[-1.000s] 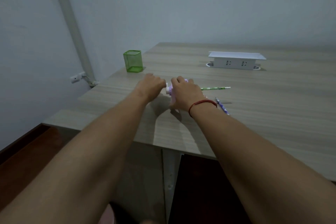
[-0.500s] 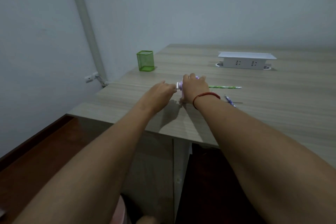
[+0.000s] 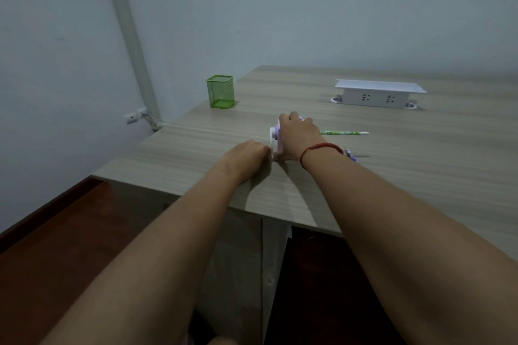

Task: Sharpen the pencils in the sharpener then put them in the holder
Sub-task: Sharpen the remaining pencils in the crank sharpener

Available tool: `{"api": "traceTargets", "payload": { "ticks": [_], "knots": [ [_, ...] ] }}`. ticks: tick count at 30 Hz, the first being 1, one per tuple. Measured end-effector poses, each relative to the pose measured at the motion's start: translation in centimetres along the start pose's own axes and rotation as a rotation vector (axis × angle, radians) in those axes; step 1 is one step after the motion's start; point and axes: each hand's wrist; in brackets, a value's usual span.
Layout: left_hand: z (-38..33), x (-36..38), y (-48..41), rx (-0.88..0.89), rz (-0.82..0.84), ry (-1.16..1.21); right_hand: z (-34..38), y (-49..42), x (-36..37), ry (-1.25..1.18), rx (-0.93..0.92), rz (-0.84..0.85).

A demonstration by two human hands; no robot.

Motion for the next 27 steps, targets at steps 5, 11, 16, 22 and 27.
{"api": "traceTargets", "payload": {
  "ticks": [5,11,16,22,27],
  "knots": [
    [1.3,-0.7,-2.8,0.02,0.058,-0.134,-0.5,-0.2,0.5,-0.029,-0.064,-0.047],
    [3.0,-2.5,-5.3,0.074,-0.122,-0.309,-0.7,-0.5,0.6,0.006,-0.093,-0.079],
    [2.6,-4.2,-4.8,0.152,-0.25,-0.276,-0.6,-0.7,0.4,0.022,-0.057,-0.093],
    [1.1,-3.7,-1.5,0.195,-0.294,-0.189,0.0,-0.4,-0.1,0.005,-0.011,-0.062],
    [0.0,-1.4,0.4,0.179,-0.215,-0.142,-0.1,-0.7,-0.2,-0.012,0.024,-0.02]
  ]
}}
Point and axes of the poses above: each hand's wrist, its own y-axis away from the middle knuckle, its own x-axis out of the palm, z = x × y, and after that the axes turned 10 degrees about x, right-handed
